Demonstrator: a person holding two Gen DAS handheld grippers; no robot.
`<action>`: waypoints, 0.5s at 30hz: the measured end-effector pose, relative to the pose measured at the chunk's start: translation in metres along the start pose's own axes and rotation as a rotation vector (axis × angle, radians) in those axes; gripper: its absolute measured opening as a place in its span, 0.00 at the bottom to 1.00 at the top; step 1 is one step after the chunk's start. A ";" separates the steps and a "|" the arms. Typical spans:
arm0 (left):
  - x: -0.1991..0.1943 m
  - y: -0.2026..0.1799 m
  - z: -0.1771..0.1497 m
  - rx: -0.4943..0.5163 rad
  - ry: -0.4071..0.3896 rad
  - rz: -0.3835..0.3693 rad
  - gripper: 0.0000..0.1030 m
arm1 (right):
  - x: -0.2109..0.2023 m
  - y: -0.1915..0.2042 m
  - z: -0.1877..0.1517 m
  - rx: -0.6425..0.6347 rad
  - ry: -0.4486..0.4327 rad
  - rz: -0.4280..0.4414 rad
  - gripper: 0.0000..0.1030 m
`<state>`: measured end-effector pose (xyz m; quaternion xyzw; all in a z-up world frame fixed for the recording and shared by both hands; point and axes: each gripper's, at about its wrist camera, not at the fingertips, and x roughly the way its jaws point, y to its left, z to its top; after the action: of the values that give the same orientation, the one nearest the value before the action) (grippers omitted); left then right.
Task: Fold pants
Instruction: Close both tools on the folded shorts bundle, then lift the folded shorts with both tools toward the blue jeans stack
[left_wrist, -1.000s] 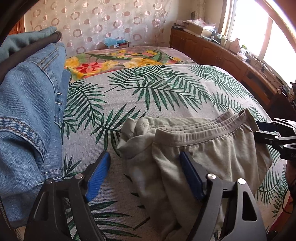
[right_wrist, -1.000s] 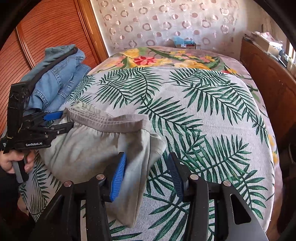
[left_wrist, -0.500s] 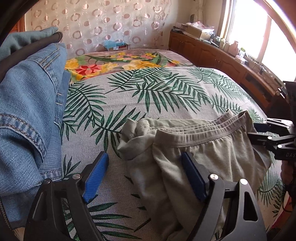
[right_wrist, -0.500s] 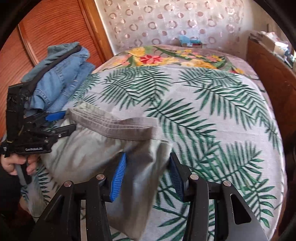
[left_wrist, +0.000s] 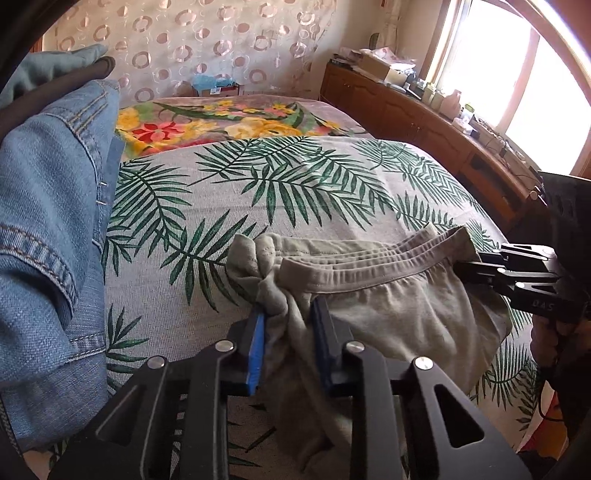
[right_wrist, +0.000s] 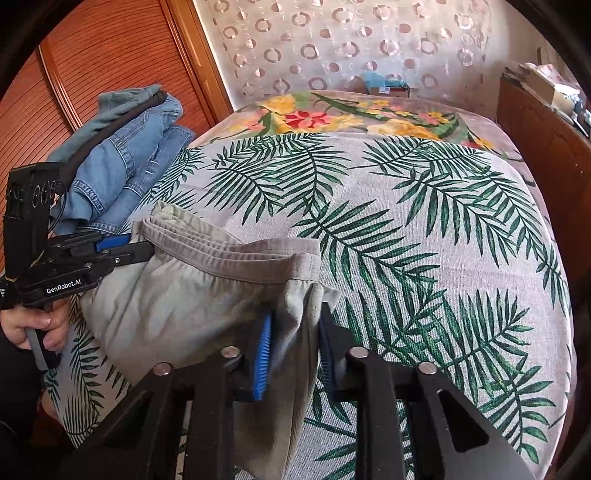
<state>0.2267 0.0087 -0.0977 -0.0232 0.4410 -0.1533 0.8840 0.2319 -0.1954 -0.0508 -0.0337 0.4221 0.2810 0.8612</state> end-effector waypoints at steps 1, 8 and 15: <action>0.000 0.000 0.001 0.002 -0.002 -0.001 0.21 | 0.001 0.000 0.000 0.001 0.001 0.004 0.16; -0.007 -0.001 0.001 0.003 -0.010 -0.018 0.16 | 0.000 0.003 -0.001 0.003 -0.007 0.009 0.10; -0.025 -0.008 0.004 0.010 -0.059 -0.040 0.13 | -0.017 0.010 -0.001 -0.008 -0.079 0.011 0.09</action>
<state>0.2137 0.0083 -0.0744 -0.0321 0.4133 -0.1725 0.8935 0.2179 -0.1954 -0.0369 -0.0237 0.3869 0.2886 0.8755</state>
